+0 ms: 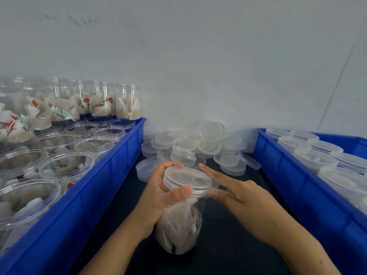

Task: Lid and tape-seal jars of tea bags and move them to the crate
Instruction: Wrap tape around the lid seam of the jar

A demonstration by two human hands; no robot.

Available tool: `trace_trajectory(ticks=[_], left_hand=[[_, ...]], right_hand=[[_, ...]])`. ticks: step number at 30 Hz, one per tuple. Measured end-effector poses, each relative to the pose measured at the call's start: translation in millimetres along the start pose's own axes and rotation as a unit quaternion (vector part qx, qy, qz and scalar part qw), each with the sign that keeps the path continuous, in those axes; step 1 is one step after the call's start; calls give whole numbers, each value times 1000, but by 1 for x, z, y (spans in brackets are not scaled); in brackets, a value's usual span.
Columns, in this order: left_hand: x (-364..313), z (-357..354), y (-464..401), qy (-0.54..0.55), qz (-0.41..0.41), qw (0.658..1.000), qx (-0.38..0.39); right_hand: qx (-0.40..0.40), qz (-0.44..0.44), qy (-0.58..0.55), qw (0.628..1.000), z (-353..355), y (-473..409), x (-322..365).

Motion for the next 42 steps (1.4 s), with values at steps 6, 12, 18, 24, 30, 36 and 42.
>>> trace_trajectory(ticks=[6, 12, 18, 24, 30, 36, 42], left_hand=[[1, 2, 2, 53, 33, 998, 5], [-1, -4, 5, -17, -33, 998, -48], [-4, -14, 17, -163, -119, 969, -141], [-7, -15, 13, -201, -103, 967, -114], [-6, -14, 12, -252, -84, 955, -131], [-7, -13, 11, -236, -89, 956, -152], [-8, -3, 8, -158, -66, 972, -158]], right_hand=[[-47, 33, 46, 997, -7, 0, 3], [-41, -3, -5, 999, -16, -3, -4], [-75, -13, 12, 997, -23, -1, 0], [-82, -18, 30, 996, -21, 2, 1], [-66, -31, 41, 996, -23, 4, 3], [-28, -30, 28, 999, -24, 3, 1], [84, -91, -299, 946, -20, 3, -5]])
Point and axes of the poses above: each hand's wrist, its own y-axis away from the middle knuckle, its own z-axis out of the back of the hand, x = y × z, the point moved 4 cm from there along -y, towards the middle knuckle, and after that the axes turned 2 degrees about -z, right-handed, at the moved point
